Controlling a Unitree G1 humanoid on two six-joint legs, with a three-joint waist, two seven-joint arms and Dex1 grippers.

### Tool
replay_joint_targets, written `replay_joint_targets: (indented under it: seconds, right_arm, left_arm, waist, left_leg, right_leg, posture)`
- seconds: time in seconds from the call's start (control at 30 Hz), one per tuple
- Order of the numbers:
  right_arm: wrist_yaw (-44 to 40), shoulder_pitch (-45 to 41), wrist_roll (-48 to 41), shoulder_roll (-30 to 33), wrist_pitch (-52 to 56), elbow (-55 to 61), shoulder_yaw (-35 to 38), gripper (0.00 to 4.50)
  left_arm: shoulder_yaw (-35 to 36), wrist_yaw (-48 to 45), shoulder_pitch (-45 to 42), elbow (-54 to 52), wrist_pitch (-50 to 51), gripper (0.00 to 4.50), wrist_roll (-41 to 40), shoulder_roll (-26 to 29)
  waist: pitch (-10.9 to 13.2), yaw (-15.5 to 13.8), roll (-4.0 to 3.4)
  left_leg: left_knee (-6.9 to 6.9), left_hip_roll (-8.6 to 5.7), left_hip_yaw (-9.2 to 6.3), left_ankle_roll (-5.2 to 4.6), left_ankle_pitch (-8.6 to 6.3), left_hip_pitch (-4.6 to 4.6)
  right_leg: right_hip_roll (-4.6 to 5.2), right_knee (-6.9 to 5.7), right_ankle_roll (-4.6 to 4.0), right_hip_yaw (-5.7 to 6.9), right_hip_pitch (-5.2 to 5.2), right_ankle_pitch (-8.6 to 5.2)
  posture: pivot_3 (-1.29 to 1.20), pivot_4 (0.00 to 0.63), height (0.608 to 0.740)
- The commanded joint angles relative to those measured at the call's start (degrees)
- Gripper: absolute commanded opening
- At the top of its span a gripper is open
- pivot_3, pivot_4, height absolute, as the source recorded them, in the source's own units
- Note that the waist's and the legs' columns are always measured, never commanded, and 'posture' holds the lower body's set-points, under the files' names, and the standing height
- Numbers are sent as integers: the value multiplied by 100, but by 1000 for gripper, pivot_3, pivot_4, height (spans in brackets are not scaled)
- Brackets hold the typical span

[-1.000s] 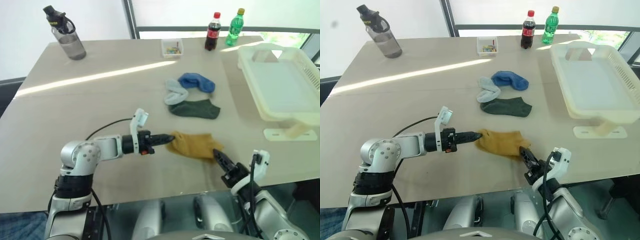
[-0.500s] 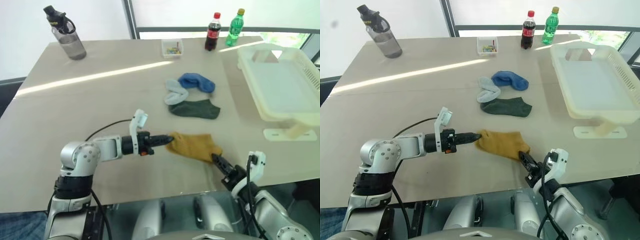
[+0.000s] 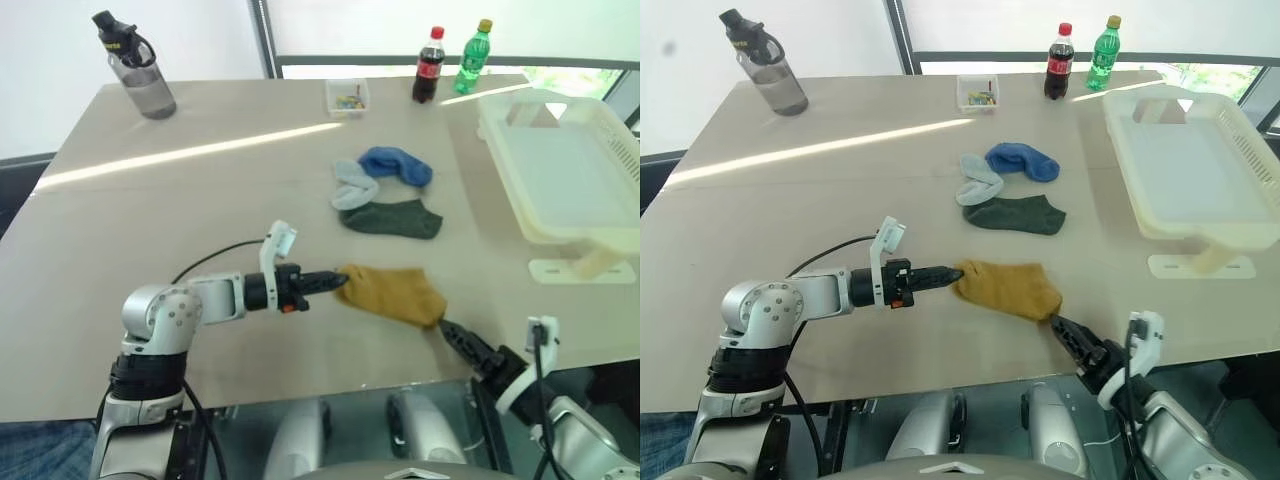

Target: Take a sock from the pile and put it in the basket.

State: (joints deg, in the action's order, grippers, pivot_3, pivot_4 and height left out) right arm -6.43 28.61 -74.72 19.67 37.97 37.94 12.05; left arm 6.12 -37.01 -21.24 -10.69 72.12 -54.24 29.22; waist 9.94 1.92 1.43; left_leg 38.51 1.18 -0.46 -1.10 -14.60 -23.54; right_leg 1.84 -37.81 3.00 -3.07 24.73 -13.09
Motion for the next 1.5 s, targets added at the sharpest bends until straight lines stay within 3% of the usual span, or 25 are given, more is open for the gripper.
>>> replay_joint_targets:
  seconds: [0.03,0.2,0.3,0.57,1.0,1.17,1.3,1.5]
  right_arm:
    - [-127,-239,-408,18,-151,129,139,2920]
    - [132,-924,-55,4,-43,51,-343,2920]
    - [204,-1358,862,203,-40,-54,-675,2920]
    - [-789,-1886,3364,1081,-831,20,-1343,2920]
    - [-1612,-2327,6241,1910,-1727,-1152,-2155,2920]
    - [-1785,-2288,6252,1697,-1789,-1286,-2049,2920]
    - [-1962,-2344,6192,1580,-1704,-1312,-1928,3005]
    - [-2161,-2374,6246,1559,-1639,-1344,-1881,3005]
  left_arm:
    - [56,25,-9,-204,60,0,-168,-53]
    - [32,51,-2,-253,100,0,-200,-66]
    - [47,61,-31,-249,104,0,-211,-63]
    - [42,120,-1,-311,75,0,-240,-118]
    - [107,284,137,-468,78,0,-336,-228]
    - [65,191,217,-614,-6,0,-356,-151]
    - [27,68,282,-731,-198,1237,-264,-88]
    - [42,147,231,-579,-813,4016,213,-77]
  waist:
    - [0,7,0]
    - [0,9,0]
    - [0,7,0]
    - [0,-58,0]
    - [-1,-115,1]
    - [-8,-117,11]
    - [-8,-114,11]
    - [-8,-120,11]
  left_leg:
    - [0,0,1,0,0,2]
    - [0,0,1,0,0,2]
    - [0,-1,0,0,0,2]
    - [4,-13,6,1,0,-7]
    - [13,-15,8,1,1,-7]
    - [17,-16,3,1,0,1]
    - [17,-15,5,1,0,13]
    - [6,-15,7,0,0,81]
  right_leg:
    - [-1,-2,0,-1,0,0]
    - [-5,-4,-1,0,0,0]
    - [-4,-4,-1,-4,0,1]
    - [2,-1,0,4,1,1]
    - [3,-5,0,5,0,1]
    - [4,-7,-1,8,-12,1]
    - [5,-7,-1,3,-22,1]
    - [4,7,-19,7,-92,-11]
  posture:
    - [0,150,740]
    - [0,150,740]
    - [0,150,740]
    - [0,150,740]
    - [0,150,740]
    - [0,150,740]
    - [0,150,740]
    - [0,150,740]
